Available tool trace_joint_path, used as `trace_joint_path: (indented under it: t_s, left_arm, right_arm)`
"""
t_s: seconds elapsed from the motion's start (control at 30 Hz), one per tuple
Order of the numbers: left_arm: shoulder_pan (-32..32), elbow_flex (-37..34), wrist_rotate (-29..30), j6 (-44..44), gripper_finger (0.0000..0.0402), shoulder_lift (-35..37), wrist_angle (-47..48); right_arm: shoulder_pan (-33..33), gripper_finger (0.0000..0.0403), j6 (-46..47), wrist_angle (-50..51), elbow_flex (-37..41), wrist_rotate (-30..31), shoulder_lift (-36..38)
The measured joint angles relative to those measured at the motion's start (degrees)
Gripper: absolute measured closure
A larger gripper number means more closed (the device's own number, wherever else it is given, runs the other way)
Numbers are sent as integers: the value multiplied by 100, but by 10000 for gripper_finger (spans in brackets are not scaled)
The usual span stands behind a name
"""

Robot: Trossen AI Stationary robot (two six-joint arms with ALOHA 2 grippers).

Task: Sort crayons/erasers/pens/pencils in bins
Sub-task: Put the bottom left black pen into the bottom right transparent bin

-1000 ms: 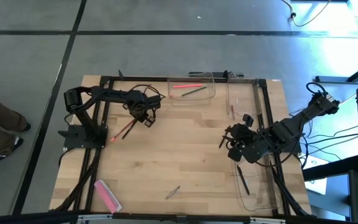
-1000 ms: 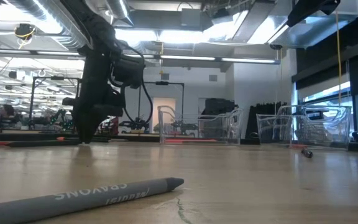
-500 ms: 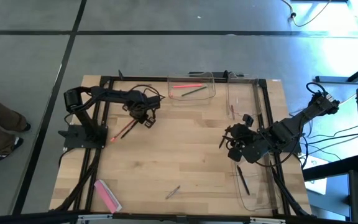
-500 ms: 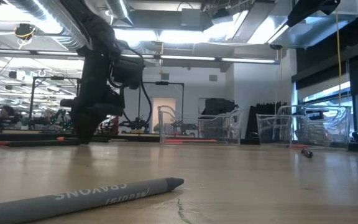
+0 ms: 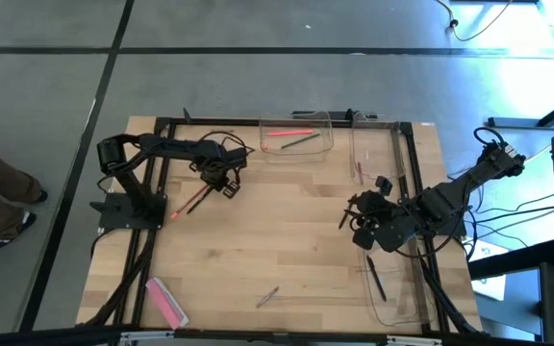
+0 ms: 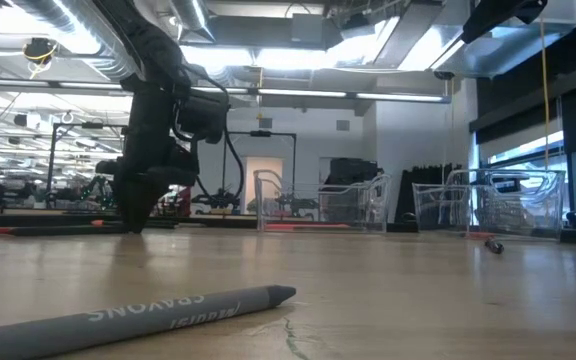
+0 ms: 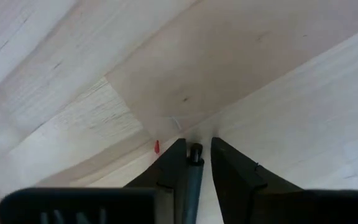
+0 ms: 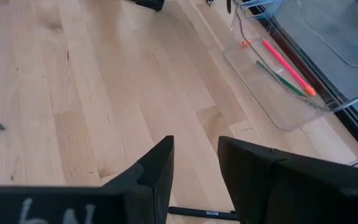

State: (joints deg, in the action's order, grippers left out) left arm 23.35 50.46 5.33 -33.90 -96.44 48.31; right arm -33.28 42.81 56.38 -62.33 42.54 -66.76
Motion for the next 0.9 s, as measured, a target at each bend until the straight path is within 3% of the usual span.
trace_joint_path:
  t_s: [0.3,0.9]
  left_arm:
    - [-4,-9,-14,19,396,-7,7]
    - [-269,345,241,612,401,-56,-190]
  right_arm:
    - [0,275,4,0,0,-2,0]
    - [0,275,-32,0,0,-6,0]
